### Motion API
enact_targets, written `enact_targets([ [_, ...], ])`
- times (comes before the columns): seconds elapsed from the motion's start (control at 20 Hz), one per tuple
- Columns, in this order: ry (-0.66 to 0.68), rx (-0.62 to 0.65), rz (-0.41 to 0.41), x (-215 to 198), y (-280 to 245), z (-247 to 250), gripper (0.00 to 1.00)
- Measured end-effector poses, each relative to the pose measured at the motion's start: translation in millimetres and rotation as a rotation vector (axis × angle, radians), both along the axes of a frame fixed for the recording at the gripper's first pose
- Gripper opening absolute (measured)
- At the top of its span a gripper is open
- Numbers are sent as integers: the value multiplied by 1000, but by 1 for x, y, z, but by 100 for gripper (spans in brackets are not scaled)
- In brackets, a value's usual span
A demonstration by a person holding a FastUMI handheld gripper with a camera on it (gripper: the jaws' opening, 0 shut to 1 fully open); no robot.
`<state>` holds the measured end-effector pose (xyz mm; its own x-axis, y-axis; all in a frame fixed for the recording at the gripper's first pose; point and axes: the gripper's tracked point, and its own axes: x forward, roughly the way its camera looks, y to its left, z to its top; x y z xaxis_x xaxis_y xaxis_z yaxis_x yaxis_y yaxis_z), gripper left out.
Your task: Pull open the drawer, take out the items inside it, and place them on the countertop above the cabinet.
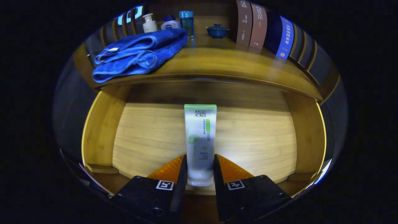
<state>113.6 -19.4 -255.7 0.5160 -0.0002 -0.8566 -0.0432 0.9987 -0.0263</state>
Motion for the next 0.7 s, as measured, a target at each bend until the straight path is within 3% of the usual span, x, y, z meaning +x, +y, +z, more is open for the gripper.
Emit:
enact_targets([
  [0.35, -158, 53, -19, -9, -2, 79, 47],
  [0.7, -269, 67, -35, 65, -1, 145, 46],
])
